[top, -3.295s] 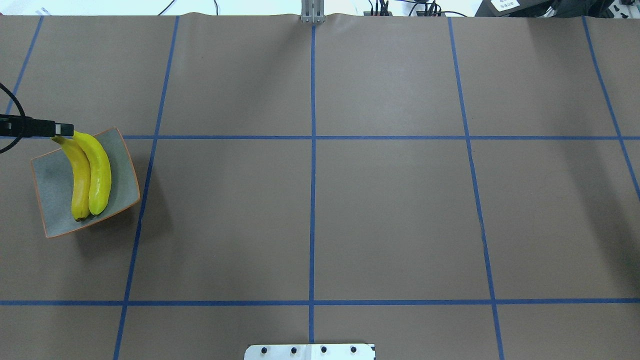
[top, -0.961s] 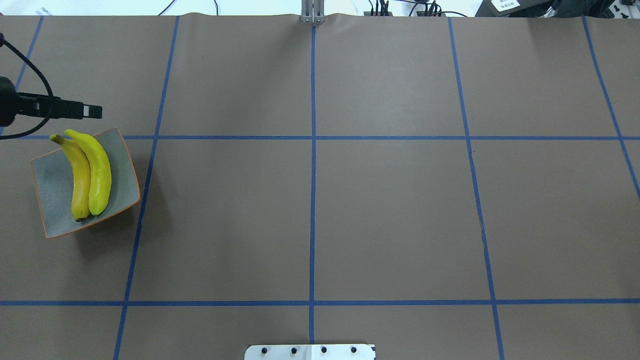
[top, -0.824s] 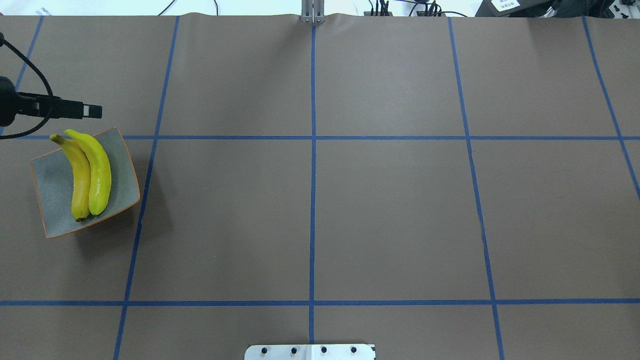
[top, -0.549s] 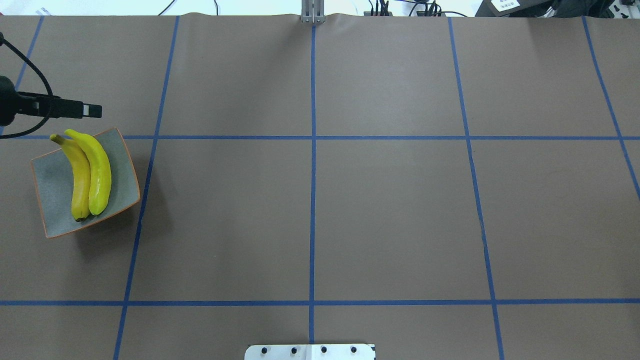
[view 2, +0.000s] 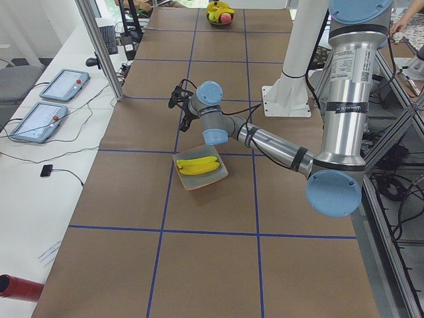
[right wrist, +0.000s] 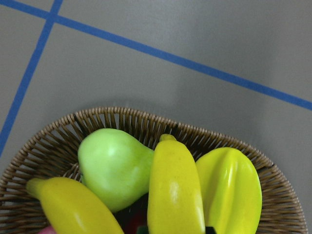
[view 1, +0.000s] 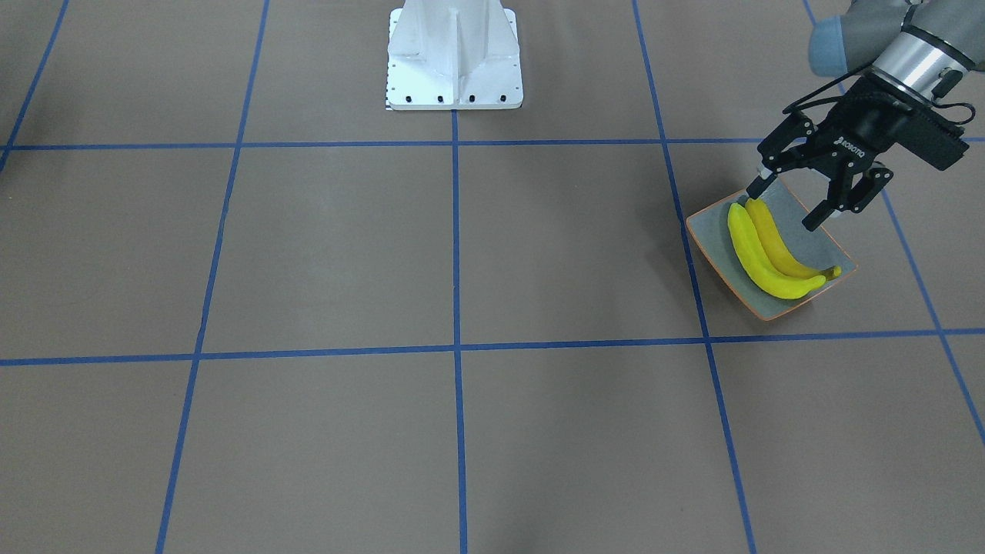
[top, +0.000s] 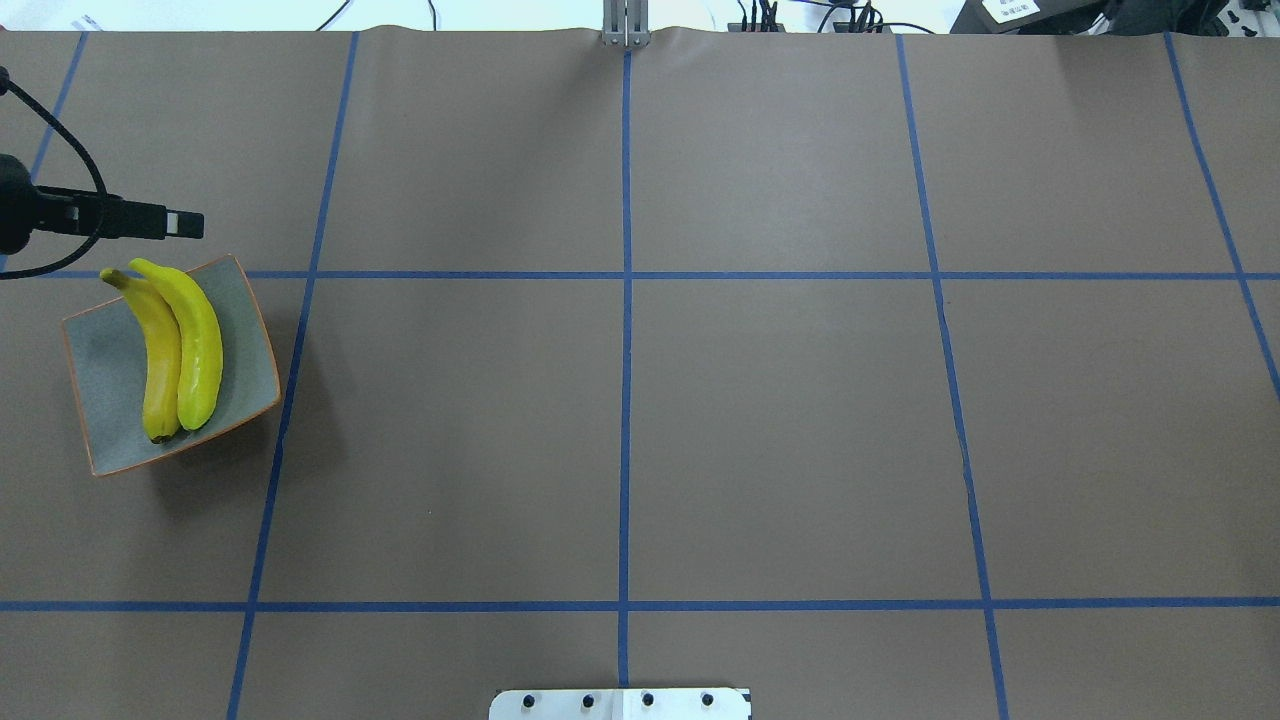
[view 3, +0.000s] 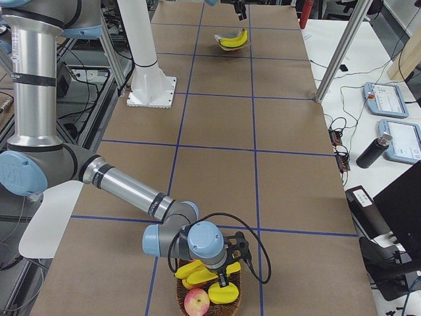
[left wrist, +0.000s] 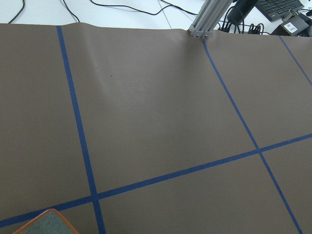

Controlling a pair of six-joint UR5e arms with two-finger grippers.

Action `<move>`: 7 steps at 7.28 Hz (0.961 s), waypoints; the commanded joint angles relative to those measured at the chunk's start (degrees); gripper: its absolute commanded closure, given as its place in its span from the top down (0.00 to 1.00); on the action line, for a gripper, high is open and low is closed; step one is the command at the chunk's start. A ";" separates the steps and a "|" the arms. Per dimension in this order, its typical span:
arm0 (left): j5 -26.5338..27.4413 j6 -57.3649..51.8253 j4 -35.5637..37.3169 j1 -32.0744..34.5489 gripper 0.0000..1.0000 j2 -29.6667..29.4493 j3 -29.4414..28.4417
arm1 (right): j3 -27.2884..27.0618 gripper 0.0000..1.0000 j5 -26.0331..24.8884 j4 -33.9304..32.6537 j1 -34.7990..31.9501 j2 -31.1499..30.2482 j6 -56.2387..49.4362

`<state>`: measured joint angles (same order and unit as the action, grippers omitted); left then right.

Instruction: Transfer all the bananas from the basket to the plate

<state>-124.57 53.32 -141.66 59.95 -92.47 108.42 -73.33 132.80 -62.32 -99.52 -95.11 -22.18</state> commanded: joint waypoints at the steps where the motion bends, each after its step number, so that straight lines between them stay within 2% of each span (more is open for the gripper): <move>1: -0.14 0.03 -0.02 -0.01 0.99 0.01 -0.58 | -2.07 0.00 -0.17 -4.34 -3.38 2.45 0.03; 3: -0.14 0.21 -0.02 -0.10 0.99 -0.08 -1.10 | -5.94 0.00 -0.35 -14.89 -4.02 7.80 0.21; 4: 0.12 0.56 0.07 -1.06 0.99 -0.69 -1.45 | -6.03 0.00 -0.44 -15.80 -4.02 10.44 5.43; 5: 0.38 0.99 0.07 -1.76 0.99 -1.74 -2.24 | -7.25 0.00 -0.35 -15.29 -2.71 11.95 14.62; 7: 0.65 1.52 0.07 -2.12 0.99 -3.76 -3.30 | -15.48 0.00 -0.35 -15.20 4.47 12.93 33.59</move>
<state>-124.09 54.41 -141.59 58.18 -95.08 105.61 -83.76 132.45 -77.48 -99.37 -82.85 -0.55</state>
